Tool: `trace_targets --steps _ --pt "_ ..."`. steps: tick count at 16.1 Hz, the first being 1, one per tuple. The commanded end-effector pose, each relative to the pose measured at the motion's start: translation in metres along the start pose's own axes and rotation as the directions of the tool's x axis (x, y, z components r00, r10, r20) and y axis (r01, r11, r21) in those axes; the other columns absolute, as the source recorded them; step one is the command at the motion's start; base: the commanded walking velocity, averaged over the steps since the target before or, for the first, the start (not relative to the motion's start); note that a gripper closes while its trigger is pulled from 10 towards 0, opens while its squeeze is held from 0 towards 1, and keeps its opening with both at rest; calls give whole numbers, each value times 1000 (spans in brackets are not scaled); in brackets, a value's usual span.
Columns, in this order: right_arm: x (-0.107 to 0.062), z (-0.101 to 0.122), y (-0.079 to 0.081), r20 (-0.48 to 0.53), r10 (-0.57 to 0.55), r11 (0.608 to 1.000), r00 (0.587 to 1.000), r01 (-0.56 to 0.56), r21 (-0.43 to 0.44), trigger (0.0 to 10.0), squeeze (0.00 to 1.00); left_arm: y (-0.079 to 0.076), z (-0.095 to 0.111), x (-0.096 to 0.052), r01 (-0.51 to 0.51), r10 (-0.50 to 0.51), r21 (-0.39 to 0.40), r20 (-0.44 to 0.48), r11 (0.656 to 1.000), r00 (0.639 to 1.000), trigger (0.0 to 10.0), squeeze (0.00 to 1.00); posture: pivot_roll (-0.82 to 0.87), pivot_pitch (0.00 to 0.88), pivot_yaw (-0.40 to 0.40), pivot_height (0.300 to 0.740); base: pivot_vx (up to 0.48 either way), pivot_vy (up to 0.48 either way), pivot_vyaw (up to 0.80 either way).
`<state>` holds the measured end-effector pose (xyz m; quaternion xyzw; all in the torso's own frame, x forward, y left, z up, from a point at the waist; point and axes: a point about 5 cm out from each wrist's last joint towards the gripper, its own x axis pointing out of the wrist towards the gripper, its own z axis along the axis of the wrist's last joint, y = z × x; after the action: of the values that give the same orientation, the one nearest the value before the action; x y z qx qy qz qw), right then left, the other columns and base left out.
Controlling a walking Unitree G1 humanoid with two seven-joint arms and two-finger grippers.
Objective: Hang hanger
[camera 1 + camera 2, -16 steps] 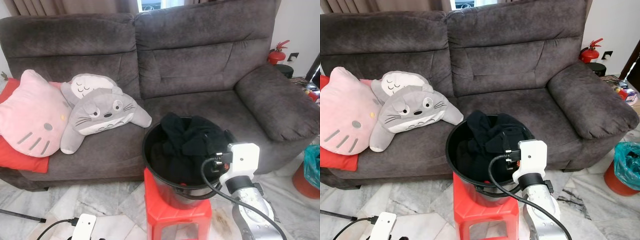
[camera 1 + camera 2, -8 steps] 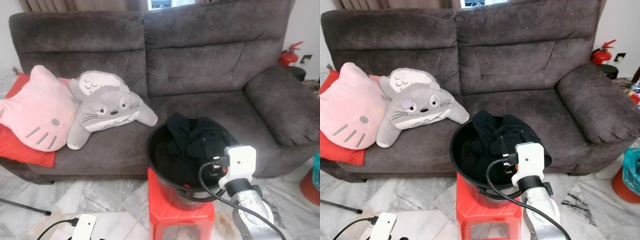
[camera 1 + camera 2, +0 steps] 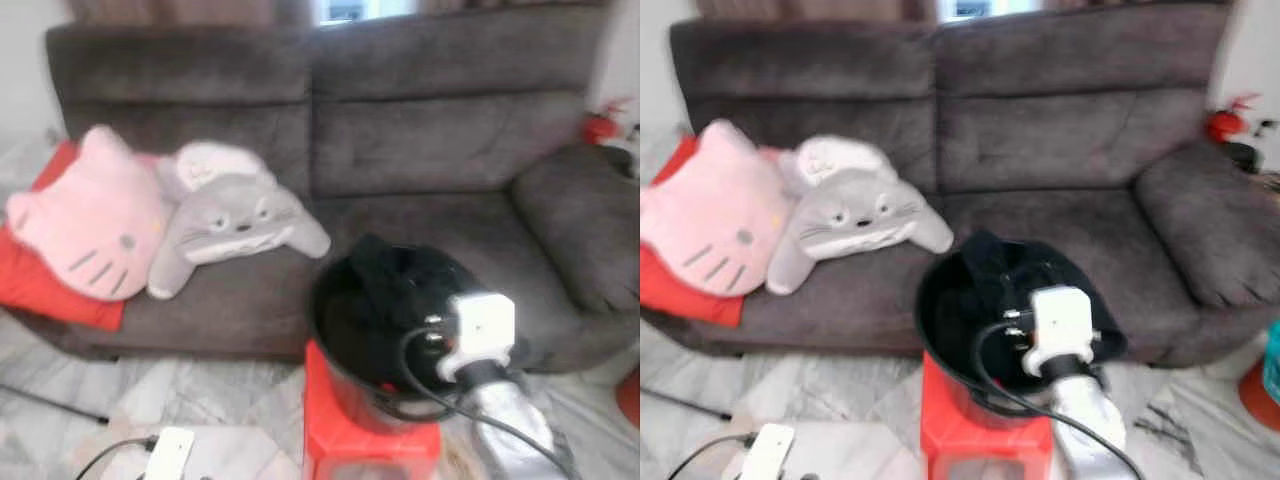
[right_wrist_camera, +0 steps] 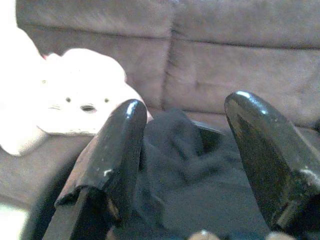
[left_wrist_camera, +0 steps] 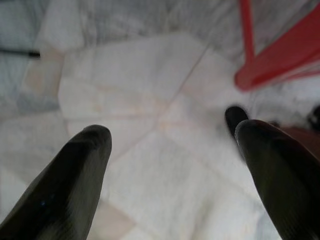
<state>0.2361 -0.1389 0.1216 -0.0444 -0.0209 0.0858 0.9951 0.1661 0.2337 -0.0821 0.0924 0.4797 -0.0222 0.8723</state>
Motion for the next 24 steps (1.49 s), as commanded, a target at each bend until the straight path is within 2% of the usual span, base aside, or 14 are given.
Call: trace_targets --steps 1,8,14,16,17,19,21,24 --pt "-2 3 -5 16 -12 1000 1000 11 2 10000 0 -1 8 1 7 -7 26 16 1000 1000 10000 0 -160 2 93 740 266 0 0" --pt "-3 1 -1 -2 8 1000 1000 -8 5 10000 0 1 5 1 -8 8 32 7 999 1000 10000 0 -159 3 94 740 38 0 0" --pt "-9 -5 -3 -69 -1 1000 998 1 4 10000 0 1 5 1 -3 3 34 4 999 1000 10000 0 -163 0 92 740 0 0 0" --pt "-31 -6 -4 -219 14 1000 976 -17 -14 10000 0 2 6 1 -6 5 34 5 999 1000 10000 0 -177 0 95 740 0 0 0" --pt "-46 -8 -5 -298 34 999 954 -32 9 10000 0 3 6 1 -4 4 44 2 999 1000 10000 0 -189 1 98 740 0 0 0" --pt "-64 4 1 -311 151 988 938 -138 63 10000 0 3 7 1 -2 1 53 3 999 1000 10000 0 -201 1 103 740 0 0 0" --pt "-68 15 0 -309 187 982 933 -170 81 10000 0 2 9 1 1 -1 58 7 998 1000 10000 0 -206 0 103 740 0 0 0" --pt "-74 17 -6 -414 190 982 890 -175 75 10000 0 0 12 2 6 -6 56 11 998 1000 10000 0 -217 0 101 740 0 0 0"
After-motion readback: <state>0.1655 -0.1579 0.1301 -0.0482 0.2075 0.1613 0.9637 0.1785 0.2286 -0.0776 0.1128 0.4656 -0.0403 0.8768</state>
